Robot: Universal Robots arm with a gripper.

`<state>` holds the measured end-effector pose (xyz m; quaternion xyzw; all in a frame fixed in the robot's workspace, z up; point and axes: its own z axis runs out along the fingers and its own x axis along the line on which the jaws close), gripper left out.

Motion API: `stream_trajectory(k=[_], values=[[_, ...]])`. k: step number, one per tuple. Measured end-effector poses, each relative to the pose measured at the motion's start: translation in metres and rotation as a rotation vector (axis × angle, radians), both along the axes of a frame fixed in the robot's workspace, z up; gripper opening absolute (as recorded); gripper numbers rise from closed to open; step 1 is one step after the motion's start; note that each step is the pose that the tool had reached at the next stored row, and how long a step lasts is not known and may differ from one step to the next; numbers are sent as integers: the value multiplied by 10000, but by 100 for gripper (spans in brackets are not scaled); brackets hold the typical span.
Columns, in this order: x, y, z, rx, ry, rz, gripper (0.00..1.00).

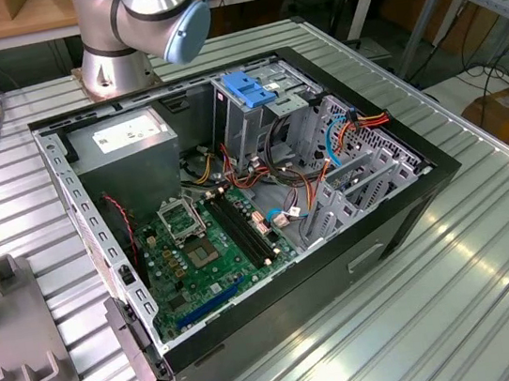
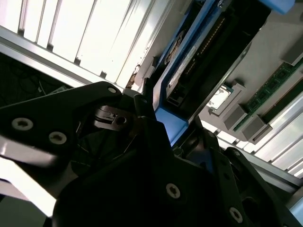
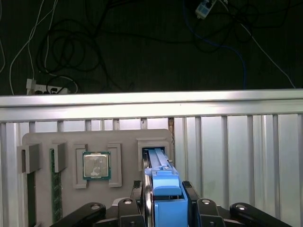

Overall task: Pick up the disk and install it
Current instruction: 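Pick up the disk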

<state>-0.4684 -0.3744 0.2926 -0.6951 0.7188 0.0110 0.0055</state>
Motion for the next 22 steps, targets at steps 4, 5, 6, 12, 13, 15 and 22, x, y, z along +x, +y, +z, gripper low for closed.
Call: stream_trajectory(k=[4, 5, 6, 12, 13, 15, 22], values=[[0, -13, -1, 0, 1, 0, 45], [0, -13, -2, 0, 0, 0, 45], [0, -13, -2, 0, 0, 0, 44], [0, -13, -3, 0, 0, 1, 37], [0, -13, -4, 0, 0, 1, 37], [0, -13, -4, 0, 0, 1, 37], [0, -13, 14, 0, -1, 1, 37]])
